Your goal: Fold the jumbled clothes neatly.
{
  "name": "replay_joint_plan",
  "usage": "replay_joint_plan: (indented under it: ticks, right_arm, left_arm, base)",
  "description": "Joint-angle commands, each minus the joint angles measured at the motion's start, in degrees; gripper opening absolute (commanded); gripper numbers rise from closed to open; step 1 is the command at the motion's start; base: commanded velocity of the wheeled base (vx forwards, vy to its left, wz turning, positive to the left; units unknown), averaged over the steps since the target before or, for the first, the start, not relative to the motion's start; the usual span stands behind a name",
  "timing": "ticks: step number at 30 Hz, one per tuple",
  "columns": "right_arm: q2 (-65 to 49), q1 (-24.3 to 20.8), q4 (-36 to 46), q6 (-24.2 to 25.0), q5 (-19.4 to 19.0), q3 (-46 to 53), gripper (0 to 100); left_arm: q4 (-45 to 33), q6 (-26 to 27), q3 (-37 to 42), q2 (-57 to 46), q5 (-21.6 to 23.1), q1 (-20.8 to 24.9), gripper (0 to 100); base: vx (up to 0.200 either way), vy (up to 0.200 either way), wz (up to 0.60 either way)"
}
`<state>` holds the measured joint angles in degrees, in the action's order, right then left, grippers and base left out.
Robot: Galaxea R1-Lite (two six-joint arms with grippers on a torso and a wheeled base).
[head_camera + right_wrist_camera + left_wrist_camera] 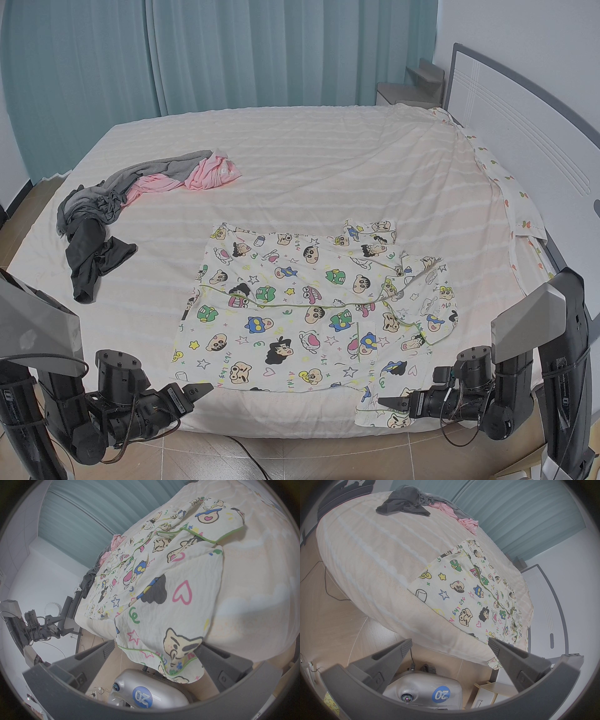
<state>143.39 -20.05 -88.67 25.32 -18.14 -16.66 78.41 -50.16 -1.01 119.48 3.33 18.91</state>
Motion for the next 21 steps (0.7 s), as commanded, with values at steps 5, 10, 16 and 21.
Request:
replay_joint_plan:
  ticks: [5,10,16,21]
  right_arm:
    - [0.40,-0.34,-0.97,-0.10,1.62,0.14,0]
    - [-0.21,0.01,-0.97,-0.10,1.62,1.28,0]
    - [-2.32,0.37,-0.97,-0.10,1.44,5.85,0]
    - [-5.22,0.63,-0.97,-0.01,1.18,8.14,0]
  left_arm:
    - [-0.01,0.07,0.84,-0.12,-0.08,-0.01,100]
    - [0.25,0.07,0.75,-0.65,-0.08,0.34,100]
    - [3.86,0.07,0.31,0.58,-2.10,0.52,100]
    - [4.38,-0.02,-1.27,4.09,-2.01,1.83,100]
  base:
    - [0.000,0.000,0.00]
    - [0.000,0.000,0.00]
    - [0.000,0.000,0.00]
    - [0.000,0.000,0.00]
